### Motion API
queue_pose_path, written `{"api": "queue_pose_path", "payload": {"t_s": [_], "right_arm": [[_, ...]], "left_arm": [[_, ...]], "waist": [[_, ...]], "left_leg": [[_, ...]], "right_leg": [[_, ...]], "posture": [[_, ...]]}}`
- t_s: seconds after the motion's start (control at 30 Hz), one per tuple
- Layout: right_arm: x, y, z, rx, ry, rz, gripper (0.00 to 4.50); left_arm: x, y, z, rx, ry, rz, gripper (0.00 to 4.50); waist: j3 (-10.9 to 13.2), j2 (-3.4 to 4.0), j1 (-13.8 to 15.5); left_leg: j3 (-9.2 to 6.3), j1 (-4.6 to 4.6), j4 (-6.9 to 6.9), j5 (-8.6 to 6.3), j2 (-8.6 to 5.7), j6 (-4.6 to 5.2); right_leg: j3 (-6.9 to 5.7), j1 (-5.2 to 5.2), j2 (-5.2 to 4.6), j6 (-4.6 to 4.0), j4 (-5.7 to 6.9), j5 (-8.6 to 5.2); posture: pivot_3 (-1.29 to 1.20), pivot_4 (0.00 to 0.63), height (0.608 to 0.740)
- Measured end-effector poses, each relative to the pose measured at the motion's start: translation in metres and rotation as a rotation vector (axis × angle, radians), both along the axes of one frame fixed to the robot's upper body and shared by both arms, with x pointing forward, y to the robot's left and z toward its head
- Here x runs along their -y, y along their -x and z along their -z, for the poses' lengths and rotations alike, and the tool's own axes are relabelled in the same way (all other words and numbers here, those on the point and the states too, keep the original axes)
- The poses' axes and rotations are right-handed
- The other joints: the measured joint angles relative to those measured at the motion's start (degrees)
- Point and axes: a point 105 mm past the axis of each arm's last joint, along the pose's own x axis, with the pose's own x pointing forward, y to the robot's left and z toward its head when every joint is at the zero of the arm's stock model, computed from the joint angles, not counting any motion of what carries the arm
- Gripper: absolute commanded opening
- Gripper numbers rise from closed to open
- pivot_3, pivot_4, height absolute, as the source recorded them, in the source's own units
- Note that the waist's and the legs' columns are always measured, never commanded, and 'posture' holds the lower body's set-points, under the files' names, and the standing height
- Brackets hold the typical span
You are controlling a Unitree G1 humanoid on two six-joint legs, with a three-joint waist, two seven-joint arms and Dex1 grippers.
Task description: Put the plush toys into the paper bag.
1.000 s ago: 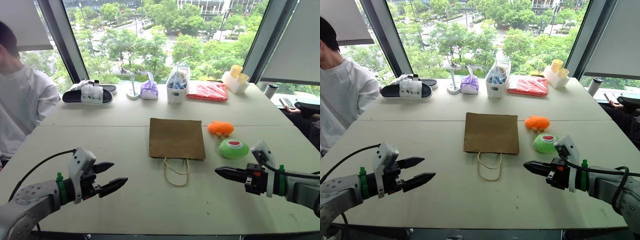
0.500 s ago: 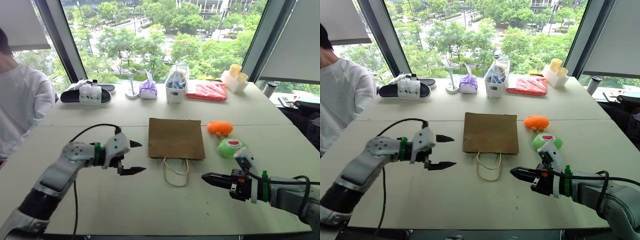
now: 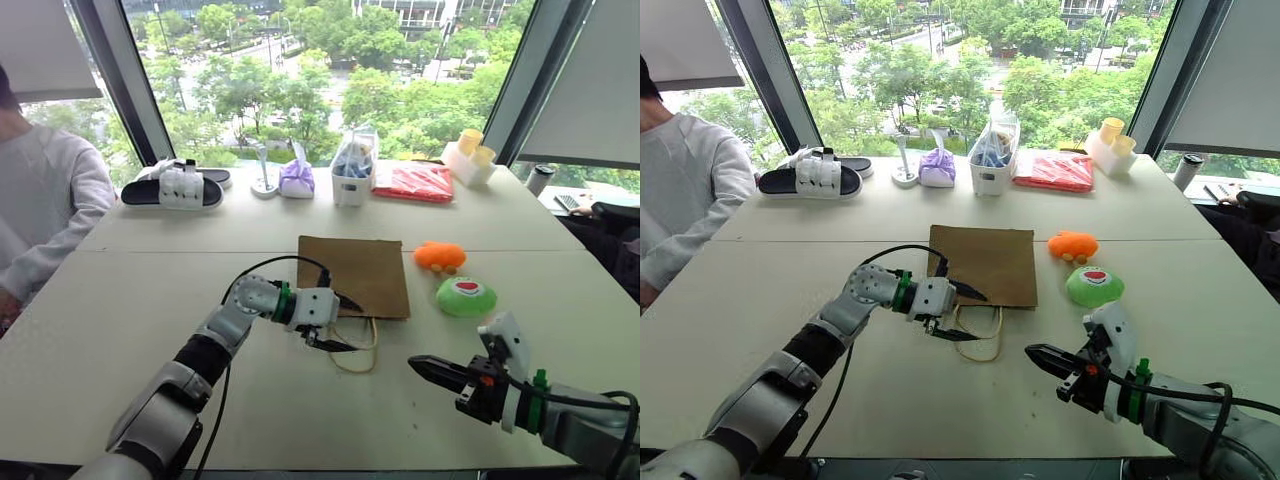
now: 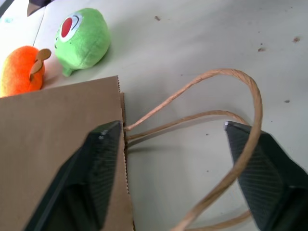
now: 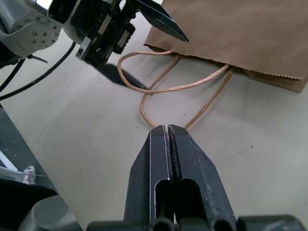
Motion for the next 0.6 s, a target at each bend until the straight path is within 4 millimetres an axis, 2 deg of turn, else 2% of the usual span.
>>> {"api": "queue_pose_path", "payload": {"t_s": [0.03, 0.07, 0.13, 0.2, 0.33, 0.4, 0.47, 0.53, 0.6], "right_arm": [[0.0, -0.001, -0.001, 0.005, -0.002, 0.006, 0.0], [0.0, -0.002, -0.001, 0.01, -0.004, 0.013, 0.0], [-0.003, -0.004, -0.002, 0.02, -0.016, 0.019, 0.0], [-0.009, -0.006, -0.002, 0.024, -0.027, 0.016, 0.0], [-0.023, -0.015, -0.007, 0.068, -0.05, 0.015, 0.0], [-0.037, -0.028, -0.017, 0.141, -0.076, 0.032, 0.0], [-0.049, -0.038, -0.023, 0.19, -0.073, 0.035, 0.0], [-0.052, -0.046, -0.018, 0.197, -0.048, 0.063, 0.0], [-0.053, -0.056, -0.01, 0.192, -0.034, 0.111, 0.0]], "left_arm": [[0.001, 0.0, 0.0, -0.002, 0.002, 0.005, 1.3], [0.002, 0.001, 0.002, -0.009, 0.0, 0.012, 1.02], [0.004, 0.002, 0.005, -0.03, -0.003, 0.023, 0.04], [0.009, 0.003, 0.002, -0.062, 0.028, 0.024, 0.04], [0.012, -0.009, -0.021, -0.107, 0.124, -0.039, 0.04], [0.013, -0.02, -0.044, -0.156, 0.202, -0.097, 0.04], [0.016, -0.023, -0.067, -0.165, 0.259, -0.099, 0.04], [0.016, -0.023, -0.079, -0.187, 0.295, -0.106, 0.04], [0.015, -0.025, -0.08, -0.243, 0.313, -0.133, 0.04]], "waist": [[0.0, 0.0, 0.07], [-0.01, -0.01, 0.1], [-0.01, -0.02, 0.11], [0.0, -0.03, 0.09], [0.01, -0.06, -0.06], [0.03, -0.08, -0.41], [0.0, -0.08, -0.75], [-0.05, -0.09, -1.13], [-0.06, -0.11, -1.5]], "left_leg": [[0.0, 0.0, 0.01, 0.0, 0.0, 0.0], [0.0, 0.0, 0.02, 0.0, 0.0, 0.0], [-0.01, 0.0, 0.03, 0.0, 0.0, 0.0], [-0.03, 0.0, 0.03, 0.0, 0.0, 0.0], [-0.04, 0.0, 0.04, 0.01, 0.0, 0.0], [-0.08, 0.0, 0.05, 0.02, 0.02, -0.01], [-0.15, 0.03, 0.04, 0.02, 0.02, -0.02], [-0.21, 0.03, 0.03, 0.03, 0.0, -0.03], [-0.2, 0.02, 0.03, 0.04, 0.01, -0.06]], "right_leg": [[0.0, 0.01, 0.0, 0.01, 0.0, 0.01], [0.0, 0.02, 0.0, 0.03, 0.0, 0.02], [0.0, 0.03, 0.0, 0.04, 0.0, 0.02], [0.0, 0.02, 0.0, 0.04, 0.01, 0.02], [0.0, -0.01, 0.03, 0.05, 0.06, 0.03], [0.0, -0.04, 0.08, 0.06, 0.12, 0.03], [0.0, 0.01, 0.11, 0.07, 0.14, 0.02], [0.0, 0.03, 0.14, 0.07, 0.14, 0.02], [0.01, -0.01, 0.17, 0.07, 0.14, 0.03]], "posture": [[0.0, 0.15, 0.74], [0.0, 0.15, 0.74], [0.0, 0.15, 0.74], [0.0, 0.15, 0.74], [0.0, 0.15, 0.74], [0.0, 0.15, 0.74], [0.0, 0.15, 0.74], [0.0, 0.15, 0.74], [0.0, 0.15, 0.74]]}}
